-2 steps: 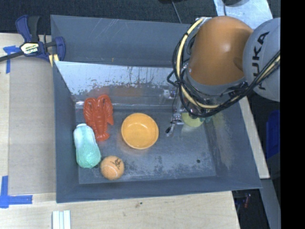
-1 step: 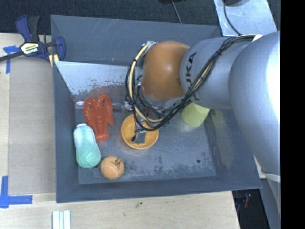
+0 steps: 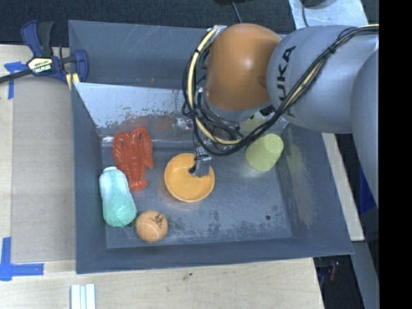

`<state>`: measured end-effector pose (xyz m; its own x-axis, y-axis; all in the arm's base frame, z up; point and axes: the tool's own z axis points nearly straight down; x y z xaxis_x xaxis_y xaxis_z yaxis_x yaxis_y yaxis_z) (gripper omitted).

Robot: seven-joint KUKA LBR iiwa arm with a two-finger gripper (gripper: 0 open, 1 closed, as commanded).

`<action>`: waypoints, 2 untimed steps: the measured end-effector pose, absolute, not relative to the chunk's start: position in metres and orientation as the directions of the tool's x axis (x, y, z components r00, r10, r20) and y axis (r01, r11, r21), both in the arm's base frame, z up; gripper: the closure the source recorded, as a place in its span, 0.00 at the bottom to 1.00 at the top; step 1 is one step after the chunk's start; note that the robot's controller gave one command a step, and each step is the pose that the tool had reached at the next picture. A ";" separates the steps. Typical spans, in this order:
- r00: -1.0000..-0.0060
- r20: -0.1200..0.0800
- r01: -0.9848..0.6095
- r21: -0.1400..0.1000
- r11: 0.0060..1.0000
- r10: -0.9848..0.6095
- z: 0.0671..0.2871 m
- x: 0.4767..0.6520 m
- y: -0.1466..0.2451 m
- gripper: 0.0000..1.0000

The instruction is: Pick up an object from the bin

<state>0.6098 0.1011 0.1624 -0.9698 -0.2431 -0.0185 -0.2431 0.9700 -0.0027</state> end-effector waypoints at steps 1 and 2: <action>-0.981 -0.007 -0.195 0.003 0.981 -0.195 0.069 0.602 0.110 0.00; -0.956 -0.030 -0.291 -0.004 0.957 -0.291 0.071 0.627 0.095 0.00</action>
Offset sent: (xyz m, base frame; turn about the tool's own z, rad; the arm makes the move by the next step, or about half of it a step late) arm 0.0156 -0.0054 -0.0924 -0.0515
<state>0.6270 0.0954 0.0711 -0.9561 -0.2914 -0.0302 -0.2914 0.9566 -0.0045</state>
